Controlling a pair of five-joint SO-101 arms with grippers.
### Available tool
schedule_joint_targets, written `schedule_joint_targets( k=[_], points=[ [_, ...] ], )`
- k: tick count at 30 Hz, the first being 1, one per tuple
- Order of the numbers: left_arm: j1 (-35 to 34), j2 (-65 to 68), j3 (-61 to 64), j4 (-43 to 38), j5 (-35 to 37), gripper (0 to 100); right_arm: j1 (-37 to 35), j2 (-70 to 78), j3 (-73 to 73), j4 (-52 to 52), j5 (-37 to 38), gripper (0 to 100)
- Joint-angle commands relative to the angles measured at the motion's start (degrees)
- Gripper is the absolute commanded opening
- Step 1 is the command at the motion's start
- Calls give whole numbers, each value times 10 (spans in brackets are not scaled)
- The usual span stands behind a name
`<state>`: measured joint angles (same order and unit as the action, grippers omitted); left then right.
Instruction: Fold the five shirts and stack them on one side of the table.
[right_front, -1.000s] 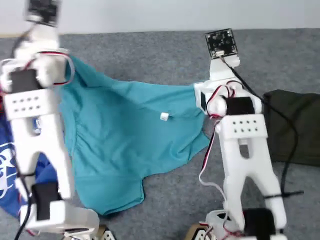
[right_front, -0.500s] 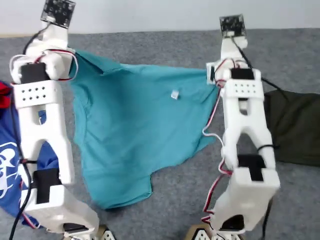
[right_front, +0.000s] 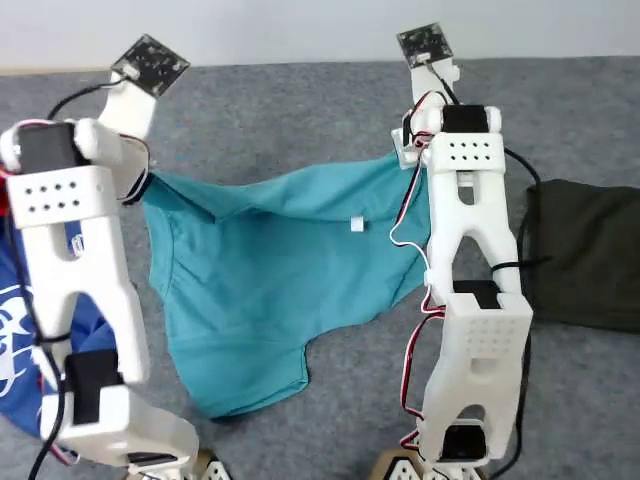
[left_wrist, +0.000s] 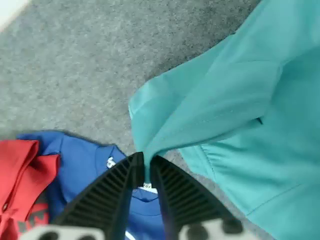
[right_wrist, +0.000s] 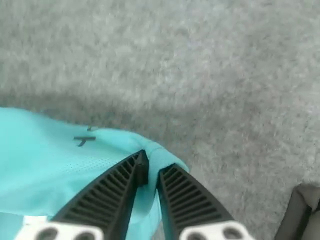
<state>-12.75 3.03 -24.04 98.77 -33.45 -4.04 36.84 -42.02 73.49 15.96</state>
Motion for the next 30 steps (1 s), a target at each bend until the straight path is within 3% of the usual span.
schedule_joint_targets(
  k=[1, 6, 11, 19, 30],
  points=[
    [9, -60, 45, 18, -37, 3, 0, -6, -31, 27, 28, 9],
    [25, -83, 134, 16, -56, 3, -4, 8, -29, 28, 29, 9],
    [23, -82, 148, 15, -56, 3, -24, 44, -31, -5, 31, 17],
    [21, -81, 150, -4, -55, 3, -49, 102, -46, -27, 15, 244],
    [20, -82, 229, -69, -55, 3, -70, 93, -270, 250, -9, 247]
  ],
)
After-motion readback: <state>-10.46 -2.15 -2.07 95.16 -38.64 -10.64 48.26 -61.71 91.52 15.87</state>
